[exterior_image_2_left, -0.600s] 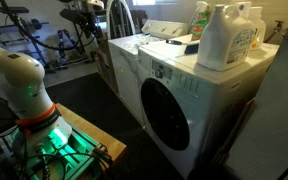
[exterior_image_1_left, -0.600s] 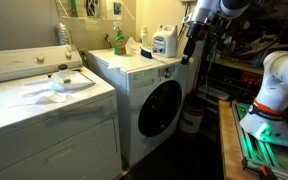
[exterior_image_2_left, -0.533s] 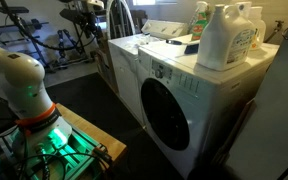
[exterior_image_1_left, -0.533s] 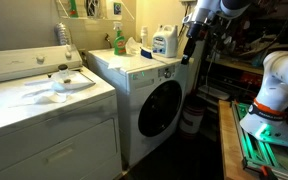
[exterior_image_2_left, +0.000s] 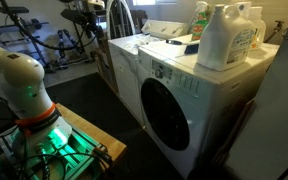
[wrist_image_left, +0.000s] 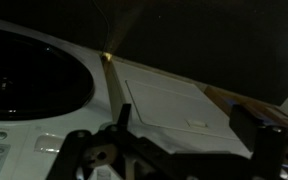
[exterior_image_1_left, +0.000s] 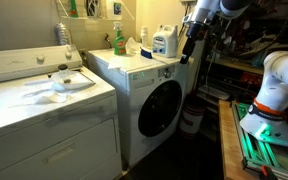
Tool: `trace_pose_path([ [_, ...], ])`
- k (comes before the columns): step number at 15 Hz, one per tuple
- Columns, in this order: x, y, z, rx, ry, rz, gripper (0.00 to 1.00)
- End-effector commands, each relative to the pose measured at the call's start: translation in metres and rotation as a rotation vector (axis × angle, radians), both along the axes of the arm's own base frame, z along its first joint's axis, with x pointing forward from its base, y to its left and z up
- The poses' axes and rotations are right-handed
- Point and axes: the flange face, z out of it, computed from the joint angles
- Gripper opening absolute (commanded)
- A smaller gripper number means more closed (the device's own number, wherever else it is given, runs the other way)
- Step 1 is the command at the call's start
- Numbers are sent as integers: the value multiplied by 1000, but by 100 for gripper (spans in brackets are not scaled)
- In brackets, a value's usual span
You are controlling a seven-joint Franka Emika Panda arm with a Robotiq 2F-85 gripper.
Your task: Push a button on the right washing machine
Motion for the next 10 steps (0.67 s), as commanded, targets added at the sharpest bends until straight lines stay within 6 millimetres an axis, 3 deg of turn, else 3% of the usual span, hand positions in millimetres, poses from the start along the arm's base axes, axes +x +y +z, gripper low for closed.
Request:
trace_pose_path([
  [1,4,-40,-8,-107,-73,-106,100],
  [6,-1,-122,-26,-248,-127,-214,100],
  [10,-6,-172,-53,-289,-169,-273,100],
])
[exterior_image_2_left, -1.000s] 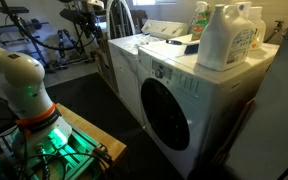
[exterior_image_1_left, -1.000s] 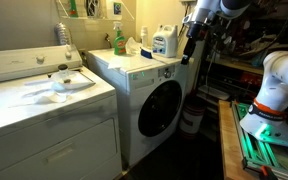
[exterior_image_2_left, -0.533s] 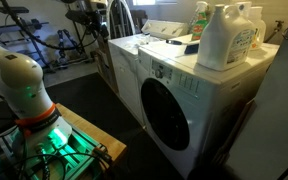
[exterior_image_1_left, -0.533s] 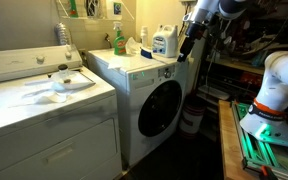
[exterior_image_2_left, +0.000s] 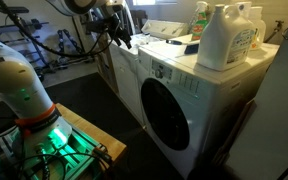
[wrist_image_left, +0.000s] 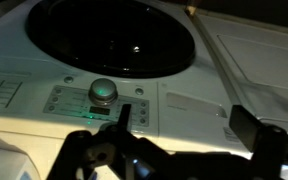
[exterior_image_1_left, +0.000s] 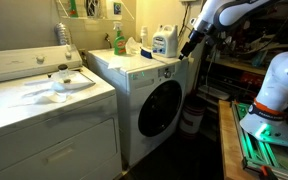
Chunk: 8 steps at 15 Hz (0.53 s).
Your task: Push a button on the right washing machine
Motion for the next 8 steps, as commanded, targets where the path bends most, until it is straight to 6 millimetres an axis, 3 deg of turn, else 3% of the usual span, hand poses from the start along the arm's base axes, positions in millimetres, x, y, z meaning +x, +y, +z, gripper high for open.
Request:
trace_pose_path([
  [1,-9,-40,-34,-20,-5,-63,100],
  [6,-9,-96,-81,-3,20,-177,100],
  [7,-10,-80,-62,16,19,-167,100],
  [8,-10,-88,-71,14,17,-179,100],
])
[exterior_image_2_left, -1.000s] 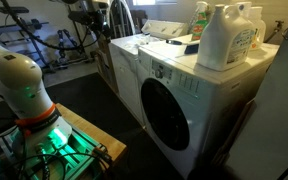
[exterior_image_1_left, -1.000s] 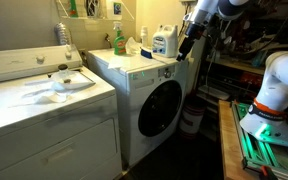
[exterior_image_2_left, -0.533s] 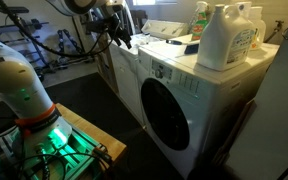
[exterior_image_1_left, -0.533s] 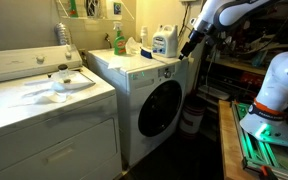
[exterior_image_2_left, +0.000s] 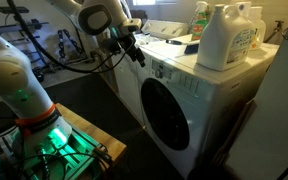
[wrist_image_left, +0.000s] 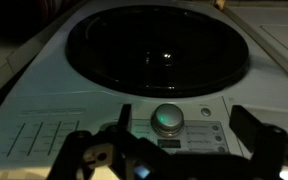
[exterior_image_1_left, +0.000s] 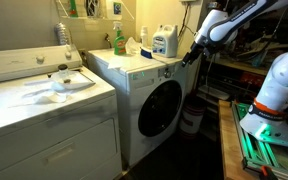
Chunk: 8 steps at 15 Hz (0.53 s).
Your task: Push a button on the right washing machine
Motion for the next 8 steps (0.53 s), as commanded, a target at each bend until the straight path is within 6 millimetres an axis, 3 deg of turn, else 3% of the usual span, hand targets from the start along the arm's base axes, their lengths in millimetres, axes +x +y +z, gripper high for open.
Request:
trace_pose_path([
  [1,1,-4,-5,0,4,-5,100],
  [4,3,-5,-10,0,9,-5,100],
  [8,30,-29,-19,31,32,-72,100],
])
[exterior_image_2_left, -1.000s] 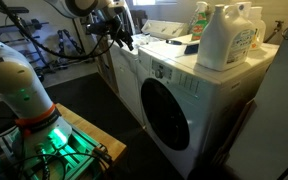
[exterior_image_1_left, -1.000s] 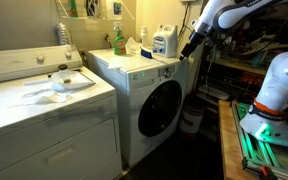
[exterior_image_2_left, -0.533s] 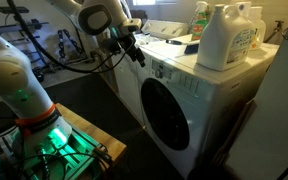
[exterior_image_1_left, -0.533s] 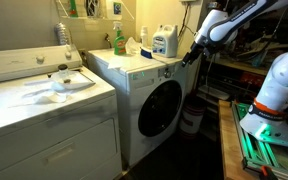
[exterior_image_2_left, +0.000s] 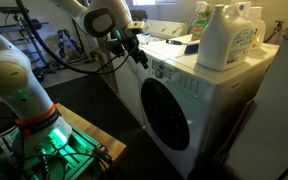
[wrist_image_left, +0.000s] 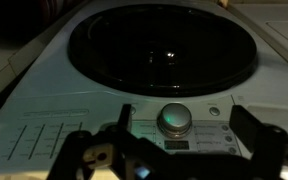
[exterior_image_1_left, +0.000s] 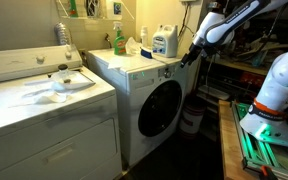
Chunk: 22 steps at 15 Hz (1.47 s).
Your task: Push a button on the right washing machine
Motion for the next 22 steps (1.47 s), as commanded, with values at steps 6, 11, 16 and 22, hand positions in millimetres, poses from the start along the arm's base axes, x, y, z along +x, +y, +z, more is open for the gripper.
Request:
trace_pose_path([
  [6,46,-61,-40,97,94,-173,49],
  [11,69,-78,-68,122,98,-223,11],
  [16,90,-94,-91,113,112,-245,0],
  [22,110,-103,-109,81,110,-249,0],
])
